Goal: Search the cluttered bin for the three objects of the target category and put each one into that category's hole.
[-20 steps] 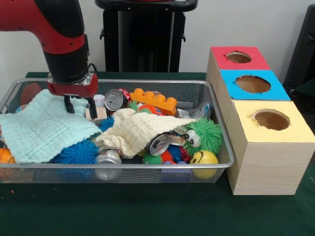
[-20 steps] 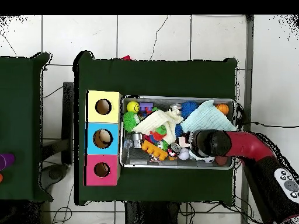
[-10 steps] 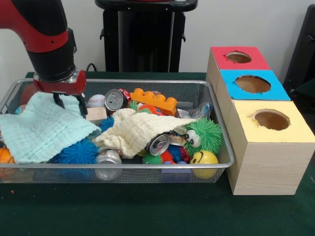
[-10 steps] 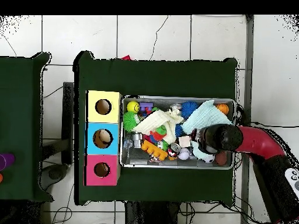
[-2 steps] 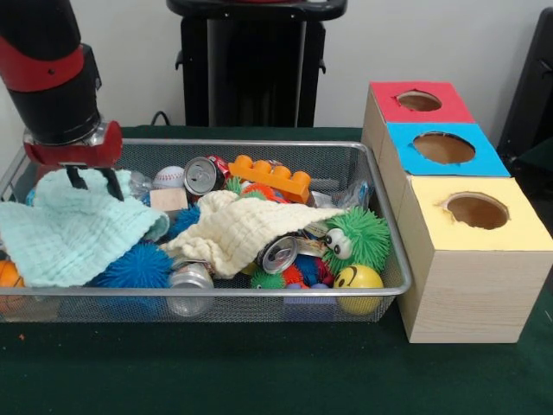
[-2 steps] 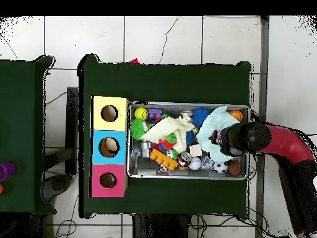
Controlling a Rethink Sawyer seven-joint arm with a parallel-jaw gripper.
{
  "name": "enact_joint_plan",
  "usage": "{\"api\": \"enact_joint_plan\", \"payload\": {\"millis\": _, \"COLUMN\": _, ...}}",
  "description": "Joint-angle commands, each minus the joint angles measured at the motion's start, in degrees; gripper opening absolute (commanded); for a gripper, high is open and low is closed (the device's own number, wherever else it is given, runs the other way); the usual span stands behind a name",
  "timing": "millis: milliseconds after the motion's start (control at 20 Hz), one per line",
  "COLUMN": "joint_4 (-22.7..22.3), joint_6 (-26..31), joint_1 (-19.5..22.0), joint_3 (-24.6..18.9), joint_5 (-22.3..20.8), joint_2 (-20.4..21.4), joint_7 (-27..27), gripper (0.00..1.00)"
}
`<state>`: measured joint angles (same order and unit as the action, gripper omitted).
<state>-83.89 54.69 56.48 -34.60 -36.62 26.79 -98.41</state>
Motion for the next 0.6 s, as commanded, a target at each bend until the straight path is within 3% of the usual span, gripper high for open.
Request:
{"api": "enact_joint_plan", "payload": {"millis": 50, "joint_4": 2.89, "joint_6": -0.05, "joint_1": 0.20, "joint_3": -3.93, "joint_5": -1.97, "joint_2": -1.25, "joint_7": 18.09, "gripper": 0.00}}
{"api": "enact_joint_plan", "payload": {"millis": 600, "joint_4": -1.57, "joint_6": -6.44, "joint_1": -3.61, "joint_3": -1.50, "joint_5": -3.50, "joint_2": 2.24, "joint_7": 8.42, "gripper": 0.00}}
